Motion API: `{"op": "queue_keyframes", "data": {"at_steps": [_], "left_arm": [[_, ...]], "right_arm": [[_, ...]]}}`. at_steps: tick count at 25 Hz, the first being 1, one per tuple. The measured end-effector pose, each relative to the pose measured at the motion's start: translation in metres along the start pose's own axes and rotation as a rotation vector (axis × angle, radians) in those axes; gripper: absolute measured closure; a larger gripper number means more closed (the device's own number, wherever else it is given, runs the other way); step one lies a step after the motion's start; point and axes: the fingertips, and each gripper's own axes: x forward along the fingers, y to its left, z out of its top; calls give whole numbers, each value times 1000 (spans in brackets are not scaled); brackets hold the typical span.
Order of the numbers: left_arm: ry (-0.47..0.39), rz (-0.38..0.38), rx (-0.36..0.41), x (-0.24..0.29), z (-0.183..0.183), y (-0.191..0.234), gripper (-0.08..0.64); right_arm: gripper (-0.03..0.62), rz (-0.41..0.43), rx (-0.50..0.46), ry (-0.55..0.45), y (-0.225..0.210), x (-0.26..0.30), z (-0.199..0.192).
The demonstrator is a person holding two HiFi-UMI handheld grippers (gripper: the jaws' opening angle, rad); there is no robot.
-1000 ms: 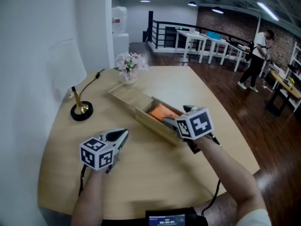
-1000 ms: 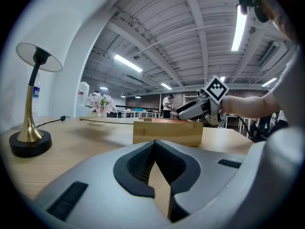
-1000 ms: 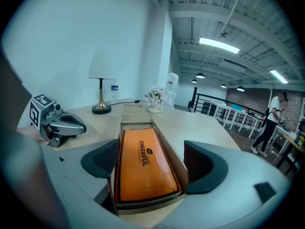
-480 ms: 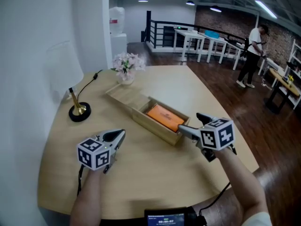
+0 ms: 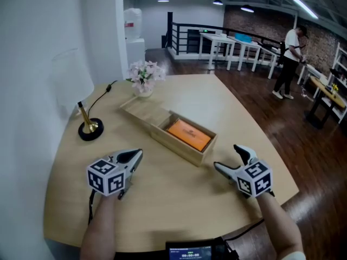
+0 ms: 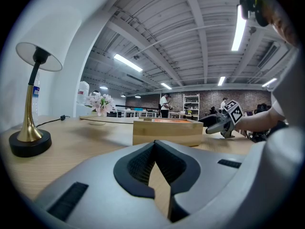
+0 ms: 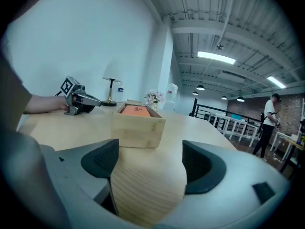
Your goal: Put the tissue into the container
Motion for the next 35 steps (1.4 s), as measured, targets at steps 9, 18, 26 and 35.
{"op": "queue_keyframes", "data": {"at_steps": [9, 18, 26, 35], "left_arm": [[37, -40, -2, 1, -5, -10, 555], [50, -61, -1, 0, -6, -17, 555], [31, -59, 1, -2, -5, -17, 555], [41, -48, -2, -1, -6, -15, 555]], "right_arm": [[172, 25, 315, -164, -18, -7, 0], [172, 62, 290, -156, -11, -4, 0], [173, 63, 283, -164, -10, -5, 1], [173, 110, 271, -158, -3, -4, 2]]}}
